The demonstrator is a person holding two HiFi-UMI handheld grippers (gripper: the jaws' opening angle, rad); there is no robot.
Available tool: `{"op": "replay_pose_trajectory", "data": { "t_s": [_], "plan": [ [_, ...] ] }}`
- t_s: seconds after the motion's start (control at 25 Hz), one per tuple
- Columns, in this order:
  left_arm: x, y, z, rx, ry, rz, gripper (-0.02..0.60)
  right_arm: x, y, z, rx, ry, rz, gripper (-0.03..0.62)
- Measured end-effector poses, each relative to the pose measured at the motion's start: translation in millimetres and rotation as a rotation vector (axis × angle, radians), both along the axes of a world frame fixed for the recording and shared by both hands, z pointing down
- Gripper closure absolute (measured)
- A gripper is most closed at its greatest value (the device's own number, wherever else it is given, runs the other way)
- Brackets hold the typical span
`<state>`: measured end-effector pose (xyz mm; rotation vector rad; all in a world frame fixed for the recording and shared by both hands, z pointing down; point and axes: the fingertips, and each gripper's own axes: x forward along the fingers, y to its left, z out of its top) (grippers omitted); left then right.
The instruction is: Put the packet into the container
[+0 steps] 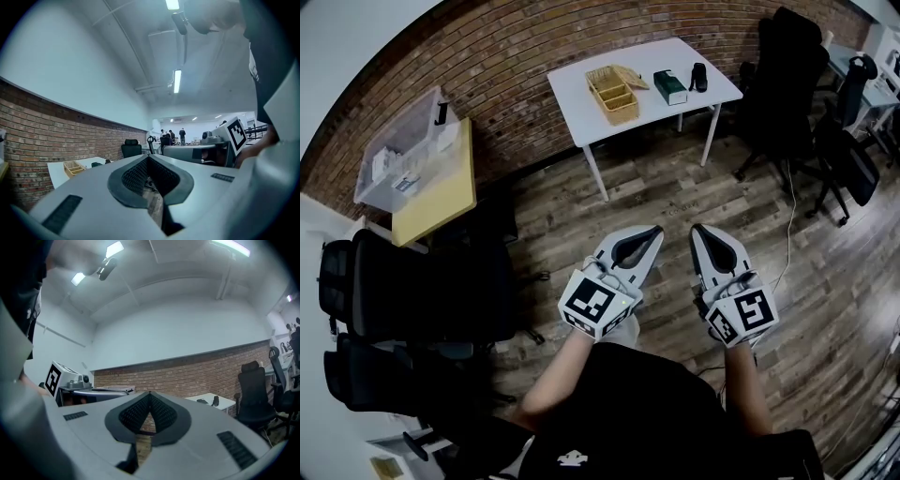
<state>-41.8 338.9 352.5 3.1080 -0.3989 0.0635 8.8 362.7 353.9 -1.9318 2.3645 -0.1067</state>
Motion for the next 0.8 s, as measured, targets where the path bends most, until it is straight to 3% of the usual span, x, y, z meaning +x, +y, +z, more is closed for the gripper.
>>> {"op": "replay_pose_trajectory", "data": {
  "t_s": [0.44, 0.8],
  "plan": [
    [7.3, -138.2, -8.8, -0.024, 0.013, 0.024, 0.575, 10.1, -130.9, -12.1, -0.012, 0.010, 0.035, 0.589],
    [-1.1, -208.6, -4.1, -0.044, 0.023, 0.037, 0.575, 7.1, -196.1, -8.6, -0.020, 0.006, 0.072, 0.589]
  ]
}}
